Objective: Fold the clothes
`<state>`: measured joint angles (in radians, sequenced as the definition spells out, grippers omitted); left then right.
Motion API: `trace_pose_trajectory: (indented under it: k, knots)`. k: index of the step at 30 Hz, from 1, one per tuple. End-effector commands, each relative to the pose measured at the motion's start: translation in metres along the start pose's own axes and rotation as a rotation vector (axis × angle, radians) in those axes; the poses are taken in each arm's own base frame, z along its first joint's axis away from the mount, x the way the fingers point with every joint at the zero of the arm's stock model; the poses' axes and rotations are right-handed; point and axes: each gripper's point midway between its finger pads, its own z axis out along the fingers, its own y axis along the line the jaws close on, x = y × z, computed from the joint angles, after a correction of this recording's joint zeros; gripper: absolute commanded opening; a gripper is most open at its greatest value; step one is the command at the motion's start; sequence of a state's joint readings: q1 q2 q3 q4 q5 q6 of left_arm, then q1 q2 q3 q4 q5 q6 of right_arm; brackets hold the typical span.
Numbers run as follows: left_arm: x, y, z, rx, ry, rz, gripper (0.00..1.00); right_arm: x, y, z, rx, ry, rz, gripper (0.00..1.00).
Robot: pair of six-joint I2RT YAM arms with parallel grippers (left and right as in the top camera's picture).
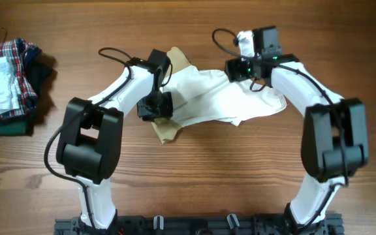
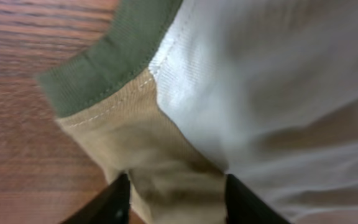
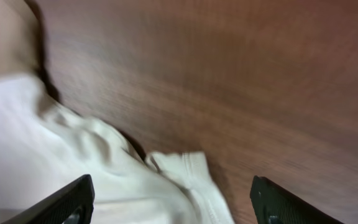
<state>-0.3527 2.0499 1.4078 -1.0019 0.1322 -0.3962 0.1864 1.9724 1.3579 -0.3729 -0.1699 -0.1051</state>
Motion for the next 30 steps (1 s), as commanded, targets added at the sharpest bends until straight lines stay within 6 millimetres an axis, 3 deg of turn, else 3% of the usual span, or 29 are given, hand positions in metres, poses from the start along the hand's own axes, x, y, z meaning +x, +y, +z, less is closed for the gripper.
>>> trace_pose_trajectory:
  k: [1, 3, 5, 6, 8, 9, 14, 18, 22, 30]
  knots:
    - [-0.017, -0.011, -0.026, 0.04, -0.05, -0.002, 0.56, -0.027, -0.023, -0.051, 0.132, -0.067, 0.068, 0.83]
    - [-0.025, -0.018, -0.048, 0.062, -0.098, 0.007, 0.61, -0.007, -0.034, -0.072, 0.157, 0.006, 0.144, 0.83]
    - [-0.032, -0.022, -0.062, 0.077, -0.144, 0.037, 0.64, 0.011, -0.043, -0.079, 0.172, 0.068, 0.206, 0.83]
    - [-0.037, -0.021, -0.069, 0.071, -0.178, 0.039, 0.7, 0.027, -0.052, -0.082, 0.183, 0.118, 0.27, 0.83]
    - [-0.05, -0.009, -0.082, 0.036, -0.247, 0.02, 0.94, 0.054, -0.062, -0.085, 0.16, 0.196, 0.369, 0.82]
    - [-0.057, 0.001, -0.084, 0.011, -0.272, 0.007, 1.0, 0.066, -0.068, -0.085, 0.158, 0.224, 0.397, 0.82]
    - [-0.088, 0.053, -0.093, -0.014, -0.337, -0.106, 1.0, 0.106, -0.092, -0.082, 0.195, 0.279, 0.494, 0.84]
    - [-0.093, 0.088, -0.096, -0.015, -0.326, -0.193, 0.99, 0.127, -0.096, -0.063, 0.2, 0.276, 0.506, 0.85]
    - [-0.093, 0.094, -0.095, -0.018, -0.322, -0.206, 1.0, 0.134, -0.096, -0.05, 0.192, 0.245, 0.498, 0.85]
    - [-0.091, 0.094, -0.094, -0.021, -0.313, -0.207, 1.0, 0.157, -0.077, -0.025, 0.091, 0.245, 0.507, 0.84]
